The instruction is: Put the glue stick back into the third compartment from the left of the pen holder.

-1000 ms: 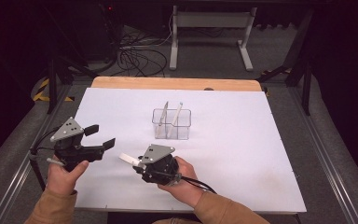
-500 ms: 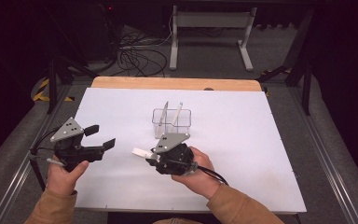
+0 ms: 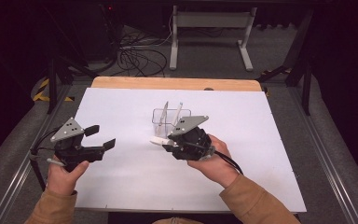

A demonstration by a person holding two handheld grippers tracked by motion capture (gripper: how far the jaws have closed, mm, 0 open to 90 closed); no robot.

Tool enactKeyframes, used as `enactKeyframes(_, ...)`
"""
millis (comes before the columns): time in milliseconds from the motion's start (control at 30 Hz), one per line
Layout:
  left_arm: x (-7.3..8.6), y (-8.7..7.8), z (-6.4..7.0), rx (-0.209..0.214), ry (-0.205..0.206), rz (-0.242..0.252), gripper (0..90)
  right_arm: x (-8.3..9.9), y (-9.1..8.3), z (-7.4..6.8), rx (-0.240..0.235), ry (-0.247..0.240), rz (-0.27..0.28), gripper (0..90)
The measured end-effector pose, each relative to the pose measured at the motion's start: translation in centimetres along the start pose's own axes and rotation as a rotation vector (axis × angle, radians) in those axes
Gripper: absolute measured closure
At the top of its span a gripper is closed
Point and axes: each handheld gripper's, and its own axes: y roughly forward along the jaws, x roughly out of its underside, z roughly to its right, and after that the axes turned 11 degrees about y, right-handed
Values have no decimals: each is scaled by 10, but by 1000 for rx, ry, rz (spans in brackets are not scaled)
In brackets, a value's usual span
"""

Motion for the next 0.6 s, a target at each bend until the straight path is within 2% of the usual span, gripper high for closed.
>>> enactKeyframes(600,1,0,0,5,0,-4,215,-11,-24,45,97,74,-59,655)
